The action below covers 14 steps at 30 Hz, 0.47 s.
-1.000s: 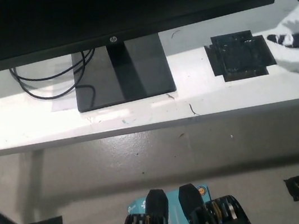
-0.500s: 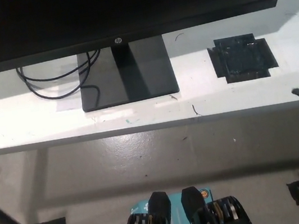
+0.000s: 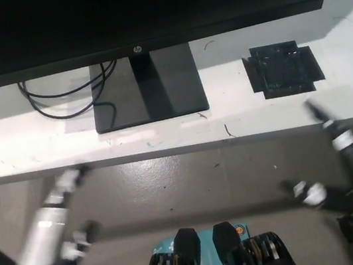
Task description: The monitor is placed at the center of the table and the robot uses both its hand to grab the left and right sides of the monitor to tilt the angle of the monitor downwards
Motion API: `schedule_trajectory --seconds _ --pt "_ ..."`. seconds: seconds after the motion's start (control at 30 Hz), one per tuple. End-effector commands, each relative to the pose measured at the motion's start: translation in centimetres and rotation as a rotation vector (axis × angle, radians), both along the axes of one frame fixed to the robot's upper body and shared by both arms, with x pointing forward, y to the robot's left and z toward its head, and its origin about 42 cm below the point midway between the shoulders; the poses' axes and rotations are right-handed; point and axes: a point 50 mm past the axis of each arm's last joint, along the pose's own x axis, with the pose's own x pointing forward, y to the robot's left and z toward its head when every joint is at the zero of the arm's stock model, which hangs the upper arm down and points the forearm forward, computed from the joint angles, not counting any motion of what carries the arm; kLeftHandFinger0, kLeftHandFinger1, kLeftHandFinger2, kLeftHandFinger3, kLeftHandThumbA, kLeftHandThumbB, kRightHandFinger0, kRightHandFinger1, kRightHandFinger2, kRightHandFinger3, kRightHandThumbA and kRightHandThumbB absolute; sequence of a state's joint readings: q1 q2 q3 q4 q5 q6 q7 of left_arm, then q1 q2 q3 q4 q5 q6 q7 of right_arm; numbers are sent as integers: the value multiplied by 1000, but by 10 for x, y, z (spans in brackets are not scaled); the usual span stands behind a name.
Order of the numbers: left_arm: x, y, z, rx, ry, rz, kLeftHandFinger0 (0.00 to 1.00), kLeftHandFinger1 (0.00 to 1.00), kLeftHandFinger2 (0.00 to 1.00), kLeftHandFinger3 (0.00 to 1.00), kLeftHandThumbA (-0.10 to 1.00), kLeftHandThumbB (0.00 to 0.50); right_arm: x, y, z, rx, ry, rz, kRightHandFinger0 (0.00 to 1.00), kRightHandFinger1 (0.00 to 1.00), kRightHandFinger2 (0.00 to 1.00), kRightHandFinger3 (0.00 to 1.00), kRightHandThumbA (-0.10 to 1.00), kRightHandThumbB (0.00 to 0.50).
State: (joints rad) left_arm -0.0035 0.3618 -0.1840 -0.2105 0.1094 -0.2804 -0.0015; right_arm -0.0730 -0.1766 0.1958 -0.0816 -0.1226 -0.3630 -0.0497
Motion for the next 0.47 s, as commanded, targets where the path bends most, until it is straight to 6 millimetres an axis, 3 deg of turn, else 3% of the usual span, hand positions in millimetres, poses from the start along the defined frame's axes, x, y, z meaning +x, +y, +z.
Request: schedule_trajectory --seconds 0.0,0.2,0.43 --pt "-8 -18 -22 -33 27 -47 1000 1000 1000 1000 1000 308 -17 29 -9 55 -62 23 1000 1000 1000 1000 973 468" --pt "-13 -17 -75 -59 149 14 1000 1000 1000 1000 1000 300 -24 40 -59 42 110 13 1000 1000 1000 1000 944 442" --pt "-10 -4 -90 -29 179 36 1000 1000 1000 1000 1000 277 -17 36 -85 -5 179 -39 1000 1000 1000 1000 937 430"
